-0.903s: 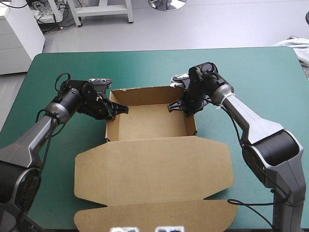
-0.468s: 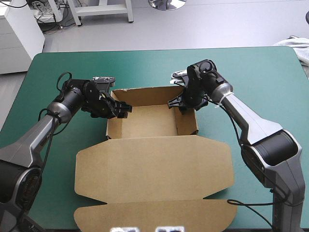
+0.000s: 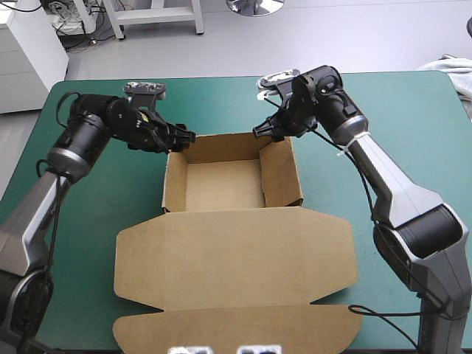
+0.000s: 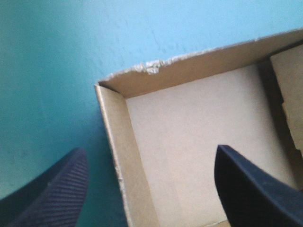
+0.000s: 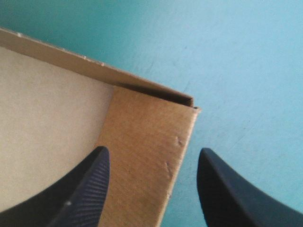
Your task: Fold the box
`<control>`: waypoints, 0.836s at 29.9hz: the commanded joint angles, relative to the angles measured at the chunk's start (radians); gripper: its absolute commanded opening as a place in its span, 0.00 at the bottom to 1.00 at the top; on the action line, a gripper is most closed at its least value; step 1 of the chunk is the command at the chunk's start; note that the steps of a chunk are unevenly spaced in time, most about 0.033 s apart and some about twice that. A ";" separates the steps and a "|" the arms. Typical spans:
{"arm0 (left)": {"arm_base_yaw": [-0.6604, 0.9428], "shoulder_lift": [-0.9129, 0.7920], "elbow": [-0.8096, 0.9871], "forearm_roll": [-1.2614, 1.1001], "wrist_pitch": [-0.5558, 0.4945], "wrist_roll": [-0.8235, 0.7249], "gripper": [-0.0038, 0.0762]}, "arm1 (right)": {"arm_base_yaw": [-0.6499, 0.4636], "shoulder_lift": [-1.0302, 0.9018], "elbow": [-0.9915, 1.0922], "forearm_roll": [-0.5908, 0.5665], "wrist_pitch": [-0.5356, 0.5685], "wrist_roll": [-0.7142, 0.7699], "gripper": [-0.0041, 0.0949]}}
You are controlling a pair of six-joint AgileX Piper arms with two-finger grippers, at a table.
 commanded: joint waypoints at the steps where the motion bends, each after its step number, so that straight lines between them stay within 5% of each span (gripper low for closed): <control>1: -0.004 -0.097 -0.111 0.039 0.026 0.001 0.67 | -0.002 -0.105 -0.064 -0.069 0.013 -0.015 0.56; 15: -0.004 -0.376 -0.153 0.159 0.260 -0.002 0.06 | -0.003 -0.158 -0.045 -0.088 0.013 0.054 0.56; 25: -0.004 -0.665 0.176 0.138 0.260 -0.008 0.04 | -0.003 -0.149 0.154 -0.055 0.013 0.072 0.56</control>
